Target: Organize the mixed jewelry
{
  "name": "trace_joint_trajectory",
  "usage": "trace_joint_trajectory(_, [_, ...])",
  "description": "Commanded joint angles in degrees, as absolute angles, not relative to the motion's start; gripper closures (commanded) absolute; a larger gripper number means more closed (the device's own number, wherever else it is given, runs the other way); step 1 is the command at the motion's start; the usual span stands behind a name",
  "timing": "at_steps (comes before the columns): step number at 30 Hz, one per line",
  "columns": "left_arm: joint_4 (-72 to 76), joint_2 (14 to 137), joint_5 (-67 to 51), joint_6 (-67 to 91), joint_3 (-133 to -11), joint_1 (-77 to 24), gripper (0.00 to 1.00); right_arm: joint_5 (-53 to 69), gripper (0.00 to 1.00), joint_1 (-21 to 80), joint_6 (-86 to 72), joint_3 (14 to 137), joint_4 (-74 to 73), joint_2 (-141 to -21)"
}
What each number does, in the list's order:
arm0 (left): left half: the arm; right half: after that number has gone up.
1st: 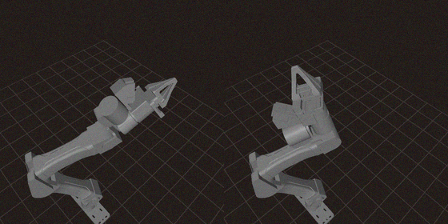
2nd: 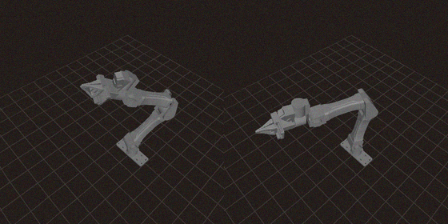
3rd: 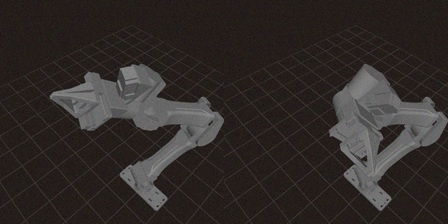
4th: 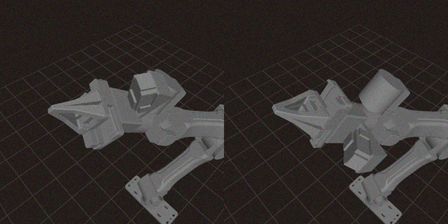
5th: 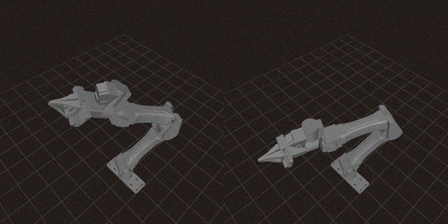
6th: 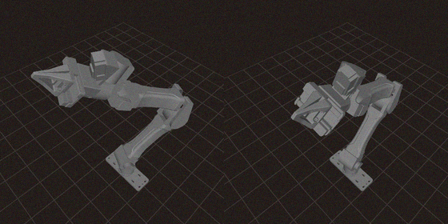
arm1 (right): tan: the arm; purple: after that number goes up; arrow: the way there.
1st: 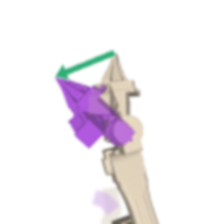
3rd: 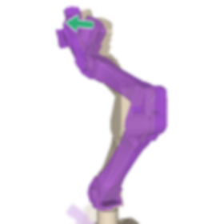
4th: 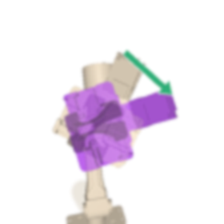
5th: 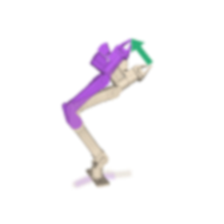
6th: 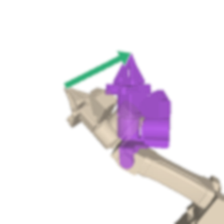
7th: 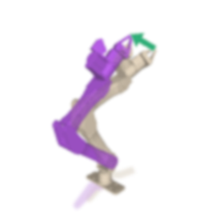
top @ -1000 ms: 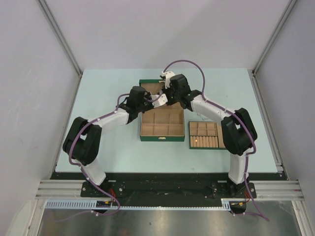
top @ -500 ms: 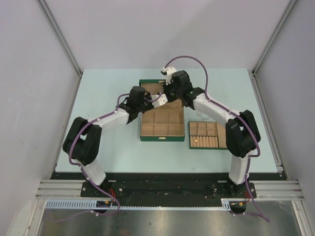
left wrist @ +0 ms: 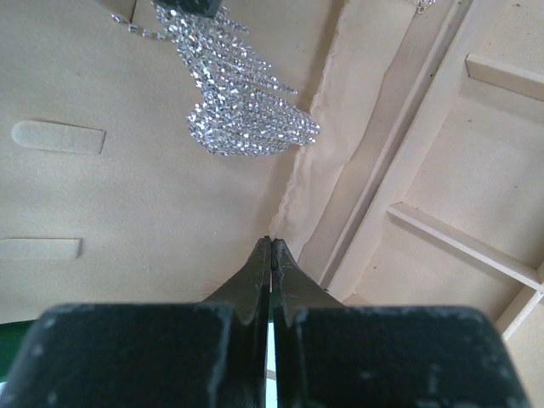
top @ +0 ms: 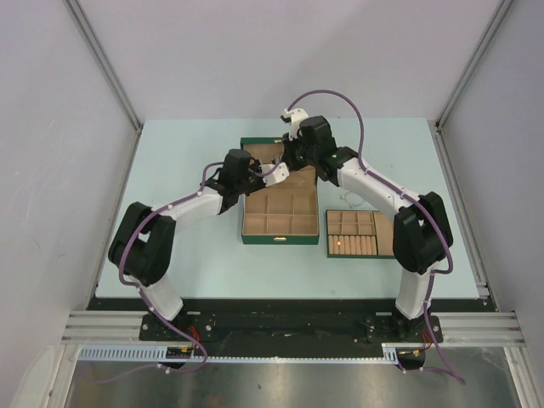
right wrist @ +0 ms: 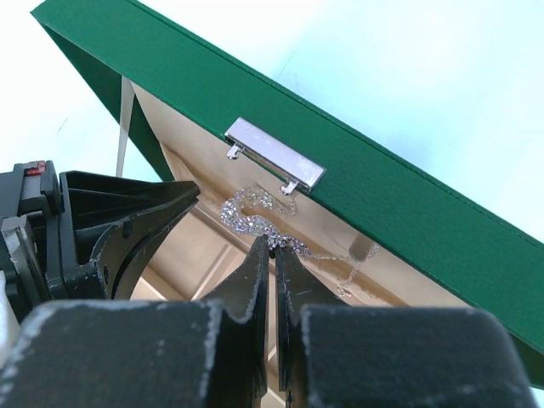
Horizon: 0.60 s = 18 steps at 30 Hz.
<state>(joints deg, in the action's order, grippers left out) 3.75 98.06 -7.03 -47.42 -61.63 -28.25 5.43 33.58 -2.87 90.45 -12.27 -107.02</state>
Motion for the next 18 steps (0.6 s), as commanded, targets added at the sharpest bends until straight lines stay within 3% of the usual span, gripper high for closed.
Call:
trace_joint_trajectory(1, [2.46, 96.68, -12.13, -45.09, -62.93, -29.79, 0.99, 5.19, 1.00, 33.22, -2.37, 93.08, -11.51, -104.33])
trace_joint_trajectory(18, [2.11, 95.98, -12.57, -45.26, -62.58, -30.06, 1.00, 3.69, 1.00, 32.26, -1.32, 93.78, -10.20, -106.17])
